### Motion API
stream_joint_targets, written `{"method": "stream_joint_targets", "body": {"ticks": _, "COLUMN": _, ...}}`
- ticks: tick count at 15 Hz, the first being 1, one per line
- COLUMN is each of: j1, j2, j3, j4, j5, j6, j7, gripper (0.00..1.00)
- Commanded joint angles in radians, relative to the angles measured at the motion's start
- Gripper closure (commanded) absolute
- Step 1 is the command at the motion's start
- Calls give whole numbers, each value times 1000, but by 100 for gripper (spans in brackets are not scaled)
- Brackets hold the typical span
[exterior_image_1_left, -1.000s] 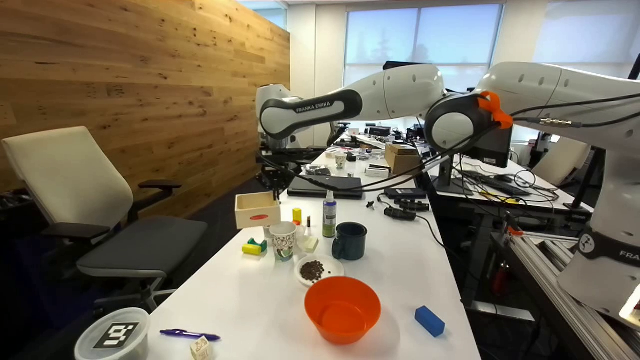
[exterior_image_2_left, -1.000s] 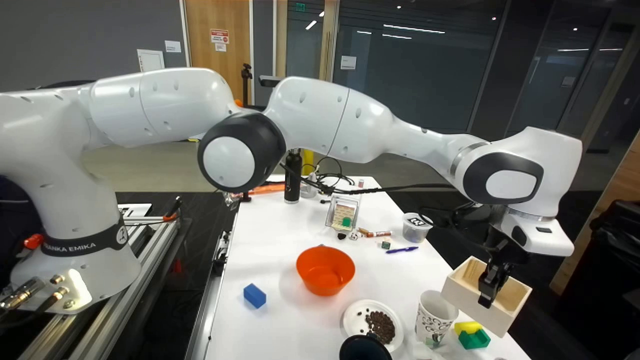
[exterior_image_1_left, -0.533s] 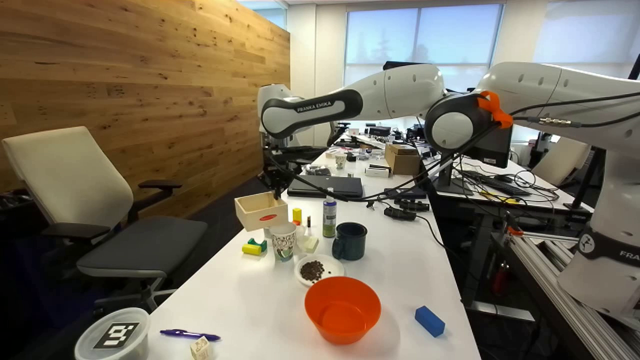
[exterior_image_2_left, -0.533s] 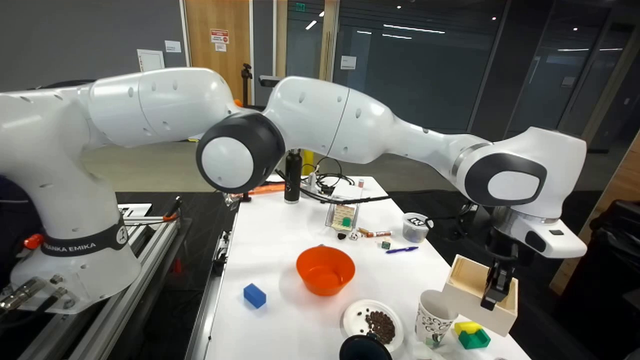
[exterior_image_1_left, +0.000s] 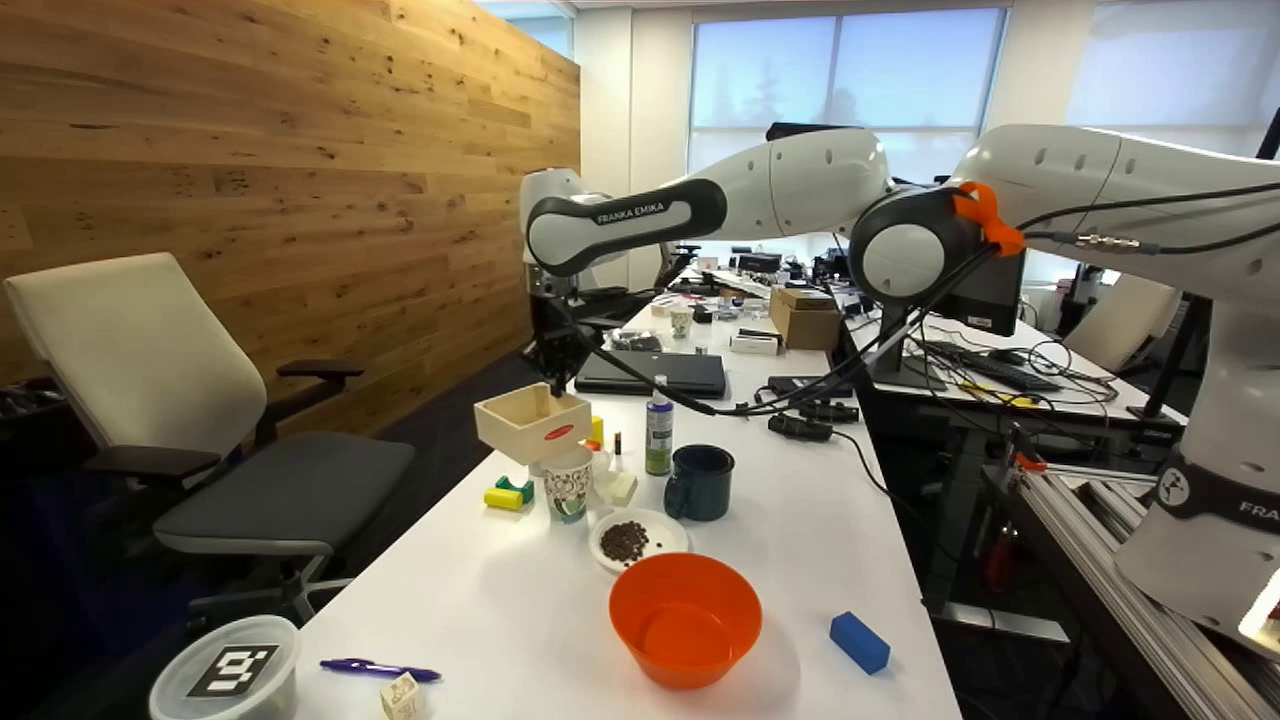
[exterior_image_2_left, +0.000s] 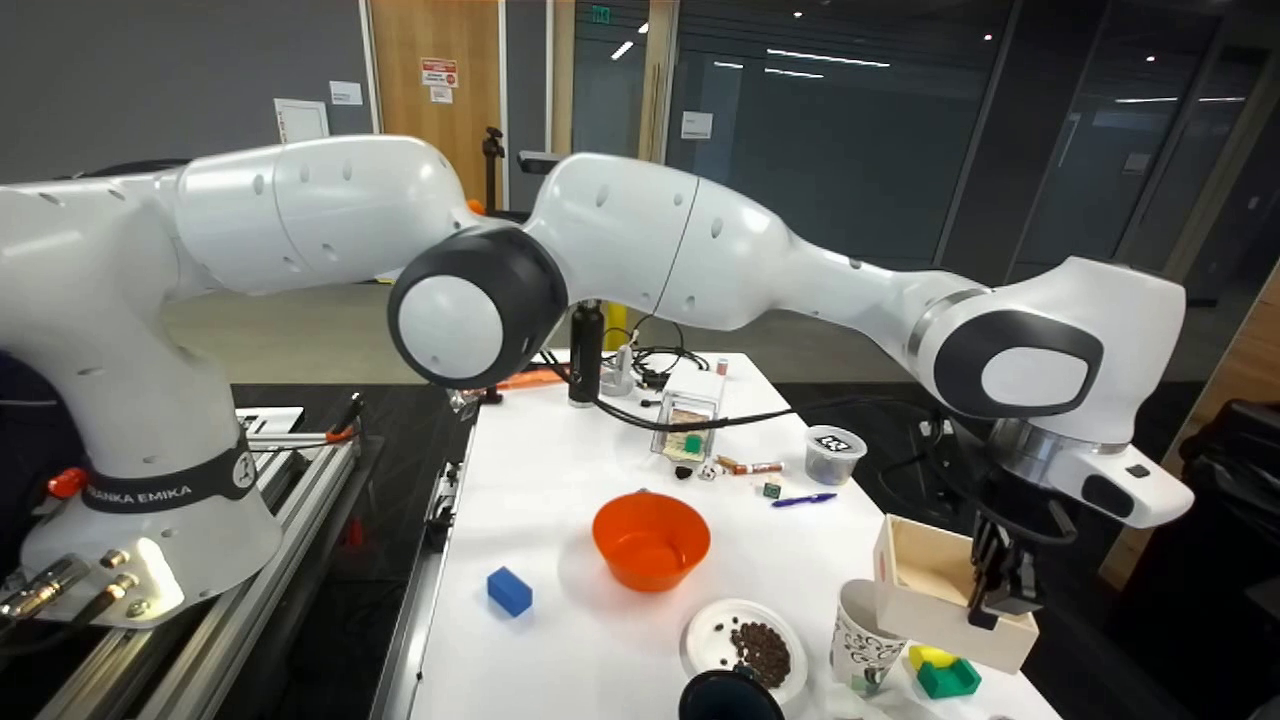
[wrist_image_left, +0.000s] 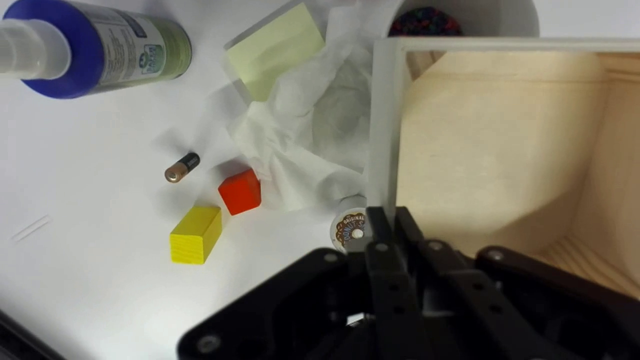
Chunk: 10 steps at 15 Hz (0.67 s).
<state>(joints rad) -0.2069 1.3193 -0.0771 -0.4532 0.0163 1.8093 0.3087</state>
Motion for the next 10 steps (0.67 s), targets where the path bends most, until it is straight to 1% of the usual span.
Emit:
{"method": "stream_joint_targets", "body": {"ticks": 1, "j1": -14, "j2": -18, "j3": 15, "j4": -1, "j5": 9, "j6": -17, "j7": -84, "gripper": 98}}
{"method": "stream_joint_targets", "body": {"ticks": 3, "j1": -17, "j2": -22, "j3": 17, "j4": -4, "j5": 15, "j6": -27, "j7": -89, "gripper": 98}}
{"method": "stream_joint_targets", "body": {"ticks": 4, "j1": -4, "j2": -3, "j3": 0, "j4": -2, "j5": 0, "j6": -2, "j7": -57, "gripper": 94}}
{"method": "stream_joint_targets", "body": {"ticks": 8, "j1": -5, "j2": -4, "j3": 1, "j4": -2, "j5": 0, "j6": -3, "j7": -62, "gripper": 94}}
{"method": "stream_joint_targets", "body": {"ticks": 9, "j1": -5, "j2": -4, "j3": 1, "j4": -2, "j5": 0, "j6": -3, "j7": -63, "gripper": 98}}
{"method": "stream_joint_targets", "body": {"ticks": 10, "j1": 4, "j2": 1, "j3": 5, "j4": 0, "j5": -4, "j6": -4, "j7": -97, "gripper": 98}}
